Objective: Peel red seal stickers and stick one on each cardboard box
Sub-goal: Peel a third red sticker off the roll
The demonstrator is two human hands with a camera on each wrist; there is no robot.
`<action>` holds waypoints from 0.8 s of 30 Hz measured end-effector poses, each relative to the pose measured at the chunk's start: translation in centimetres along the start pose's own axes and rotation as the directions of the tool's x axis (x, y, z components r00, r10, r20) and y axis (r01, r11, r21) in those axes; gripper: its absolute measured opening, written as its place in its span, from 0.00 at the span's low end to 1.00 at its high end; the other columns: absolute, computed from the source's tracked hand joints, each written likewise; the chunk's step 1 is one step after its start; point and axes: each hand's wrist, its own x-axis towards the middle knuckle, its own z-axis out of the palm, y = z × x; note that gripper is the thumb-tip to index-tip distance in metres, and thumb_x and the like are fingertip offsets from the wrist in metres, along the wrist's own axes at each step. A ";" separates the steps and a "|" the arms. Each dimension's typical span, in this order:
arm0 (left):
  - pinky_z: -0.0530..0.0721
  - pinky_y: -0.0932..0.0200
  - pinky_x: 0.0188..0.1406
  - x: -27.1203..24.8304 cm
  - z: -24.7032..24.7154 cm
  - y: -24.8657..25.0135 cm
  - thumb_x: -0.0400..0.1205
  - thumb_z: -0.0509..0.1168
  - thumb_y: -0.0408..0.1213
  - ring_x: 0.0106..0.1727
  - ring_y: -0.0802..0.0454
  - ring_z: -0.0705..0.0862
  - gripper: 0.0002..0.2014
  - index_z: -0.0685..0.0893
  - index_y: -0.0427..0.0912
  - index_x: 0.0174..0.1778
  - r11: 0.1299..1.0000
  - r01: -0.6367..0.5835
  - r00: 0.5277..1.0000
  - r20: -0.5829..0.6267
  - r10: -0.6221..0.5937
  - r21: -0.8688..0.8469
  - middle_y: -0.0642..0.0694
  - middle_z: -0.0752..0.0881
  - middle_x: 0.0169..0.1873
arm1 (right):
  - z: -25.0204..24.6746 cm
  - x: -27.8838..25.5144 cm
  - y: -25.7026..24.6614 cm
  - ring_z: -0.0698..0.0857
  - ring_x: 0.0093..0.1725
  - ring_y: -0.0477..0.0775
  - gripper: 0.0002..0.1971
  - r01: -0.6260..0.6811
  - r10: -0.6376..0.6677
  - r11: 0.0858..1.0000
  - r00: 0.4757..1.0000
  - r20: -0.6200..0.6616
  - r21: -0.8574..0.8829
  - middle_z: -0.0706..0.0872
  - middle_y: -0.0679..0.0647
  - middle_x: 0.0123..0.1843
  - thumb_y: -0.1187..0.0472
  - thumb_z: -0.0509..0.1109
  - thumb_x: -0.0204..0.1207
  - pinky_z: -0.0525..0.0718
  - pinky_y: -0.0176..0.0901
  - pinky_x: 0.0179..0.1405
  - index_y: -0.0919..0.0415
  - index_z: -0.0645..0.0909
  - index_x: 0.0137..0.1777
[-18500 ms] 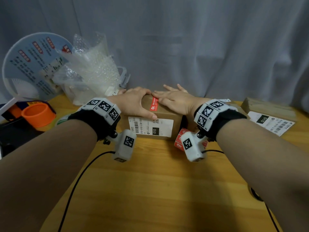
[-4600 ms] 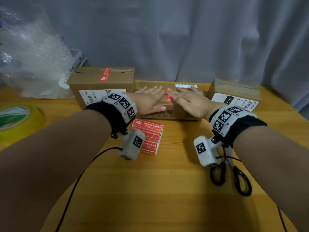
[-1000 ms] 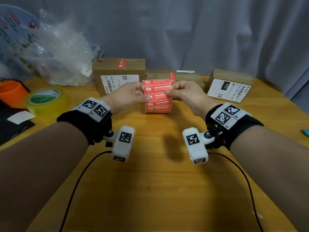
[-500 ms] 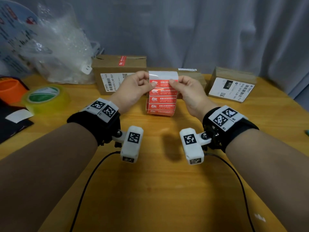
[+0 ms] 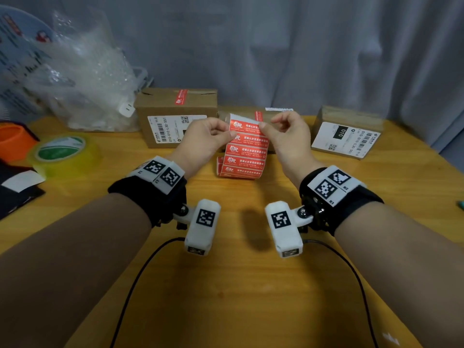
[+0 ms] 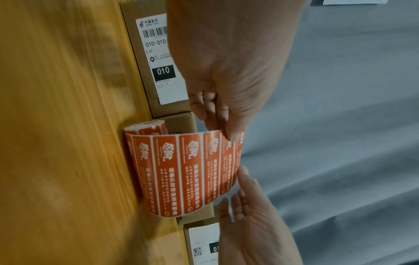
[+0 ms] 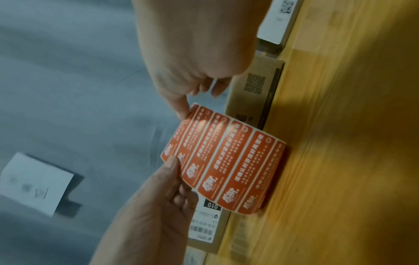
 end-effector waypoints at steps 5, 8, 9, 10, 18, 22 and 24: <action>0.85 0.71 0.39 0.9 0.3 -0.1 0.79 0.70 0.35 0.40 0.57 0.87 0.09 0.85 0.34 0.51 0.996 -0.054 0.998 -0.030 0.056 0.072 0.46 0.88 0.41 | 1.0 -0.4 -0.5 0.82 0.43 0.42 0.03 0.217 -0.190 0.965 0.966 0.175 -0.147 0.83 0.52 0.48 0.62 0.73 0.74 0.80 0.30 0.45 0.57 0.85 0.47; 0.84 0.72 0.43 1.0 0.5 0.2 0.80 0.67 0.33 0.42 0.57 0.86 0.10 0.86 0.32 0.54 0.988 -0.116 0.993 0.006 0.116 0.105 0.45 0.88 0.44 | 1.4 -0.8 -0.7 0.79 0.41 0.37 0.07 0.311 -0.273 0.932 0.940 0.205 -0.185 0.81 0.50 0.48 0.64 0.72 0.74 0.77 0.20 0.44 0.61 0.86 0.52; 0.83 0.74 0.43 0.9 0.6 0.2 0.81 0.67 0.32 0.42 0.60 0.86 0.10 0.86 0.32 0.55 0.984 -0.132 0.991 0.019 0.131 0.123 0.46 0.88 0.43 | 1.5 -0.8 -0.6 0.79 0.41 0.36 0.08 0.321 -0.284 0.927 0.938 0.196 -0.193 0.81 0.50 0.48 0.64 0.72 0.74 0.76 0.18 0.44 0.61 0.86 0.52; 0.82 0.76 0.41 0.9 0.7 0.3 0.81 0.66 0.31 0.40 0.64 0.85 0.10 0.86 0.32 0.55 0.980 -0.143 0.990 0.028 0.140 0.141 0.49 0.87 0.42 | 1.5 -0.8 -0.5 0.78 0.40 0.35 0.08 0.323 -0.289 0.925 0.940 0.183 -0.201 0.81 0.49 0.48 0.64 0.72 0.74 0.76 0.17 0.43 0.61 0.86 0.52; 0.79 0.78 0.37 0.7 0.8 0.1 0.80 0.66 0.31 0.37 0.65 0.81 0.06 0.85 0.35 0.51 0.962 -0.186 0.981 -0.021 0.194 0.200 0.57 0.83 0.38 | 1.2 -0.2 -0.3 0.81 0.44 0.41 0.05 0.308 -0.266 0.921 0.944 0.195 -0.237 0.83 0.48 0.47 0.63 0.71 0.75 0.77 0.22 0.44 0.59 0.87 0.48; 0.79 0.79 0.39 0.9 0.7 0.4 0.81 0.66 0.32 0.37 0.68 0.81 0.07 0.86 0.36 0.52 0.943 -0.208 0.975 -0.027 0.222 0.259 0.52 0.84 0.41 | 1.2 0.0 -0.4 0.84 0.47 0.46 0.06 0.295 -0.244 0.925 0.945 0.219 -0.238 0.85 0.51 0.48 0.60 0.72 0.74 0.80 0.31 0.46 0.59 0.87 0.49; 0.82 0.72 0.48 1.1 0.7 0.3 0.81 0.67 0.34 0.38 0.68 0.82 0.06 0.86 0.39 0.51 0.921 -0.230 0.968 -0.025 0.250 0.315 0.51 0.86 0.43 | 1.2 0.1 -0.4 0.83 0.46 0.43 0.06 0.292 -0.243 0.929 0.944 0.222 -0.229 0.84 0.49 0.47 0.59 0.73 0.74 0.80 0.29 0.45 0.58 0.87 0.48</action>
